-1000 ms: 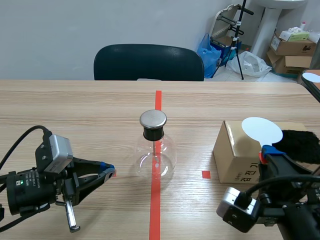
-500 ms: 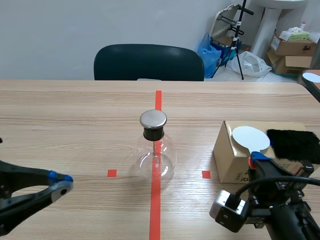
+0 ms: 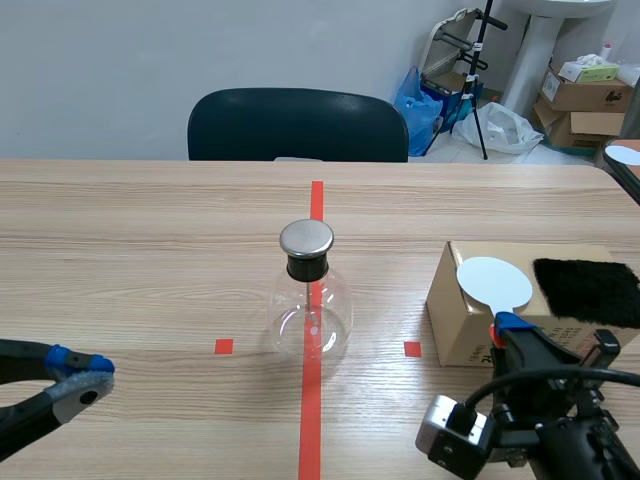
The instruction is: Do the electroscope experiment
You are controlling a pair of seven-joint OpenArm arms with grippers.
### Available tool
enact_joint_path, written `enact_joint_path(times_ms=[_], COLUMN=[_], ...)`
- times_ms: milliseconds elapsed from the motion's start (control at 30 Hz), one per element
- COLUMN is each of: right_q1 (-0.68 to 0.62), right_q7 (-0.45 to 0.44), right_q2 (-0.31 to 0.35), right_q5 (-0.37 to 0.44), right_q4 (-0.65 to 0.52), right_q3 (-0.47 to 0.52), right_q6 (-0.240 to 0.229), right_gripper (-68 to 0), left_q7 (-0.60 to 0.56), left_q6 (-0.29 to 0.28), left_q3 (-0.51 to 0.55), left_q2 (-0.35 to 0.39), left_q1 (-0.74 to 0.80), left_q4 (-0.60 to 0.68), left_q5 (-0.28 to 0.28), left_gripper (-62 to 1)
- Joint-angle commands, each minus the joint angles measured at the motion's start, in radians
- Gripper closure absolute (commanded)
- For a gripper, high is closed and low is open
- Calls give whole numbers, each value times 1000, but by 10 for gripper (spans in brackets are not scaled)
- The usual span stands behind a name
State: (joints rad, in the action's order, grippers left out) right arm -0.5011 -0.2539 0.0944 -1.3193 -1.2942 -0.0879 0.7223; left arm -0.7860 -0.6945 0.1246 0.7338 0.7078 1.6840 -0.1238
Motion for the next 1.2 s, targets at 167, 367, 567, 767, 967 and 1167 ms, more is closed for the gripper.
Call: enact_joint_path(times_ms=[167,367,567,767,967,1167], right_q1=[-20,-14,-15,-14,-14,-14], right_q7=[-8,-8,-8,-8,-8,-8], right_q2=[14,13,13,13,13,13], right_q5=[3,4,4,4,4,4], right_q4=[-19,-19,-19,-19,-19,-19], right_q3=[5,4,3,3,3,3], right_q6=[61,61,61,61,61,61], right_gripper=[-9,-9,-10,-234,-557,-679], left_q7=[-11,-7,-7,-7,-7,-7], left_q6=[-2,-2,-2,-2,-2,-2], left_q3=[-10,-10,-10,-10,-10,-10], left_q2=[-7,-7,-7,-7,-7,-7], left_q1=[-10,-10,-10,-10,-10,-10], left_q4=[-7,-7,-7,-7,-7,-7], left_q5=[3,6,-1,0,0,8], left_gripper=[-486,-623,-623,-623,-623,-623])
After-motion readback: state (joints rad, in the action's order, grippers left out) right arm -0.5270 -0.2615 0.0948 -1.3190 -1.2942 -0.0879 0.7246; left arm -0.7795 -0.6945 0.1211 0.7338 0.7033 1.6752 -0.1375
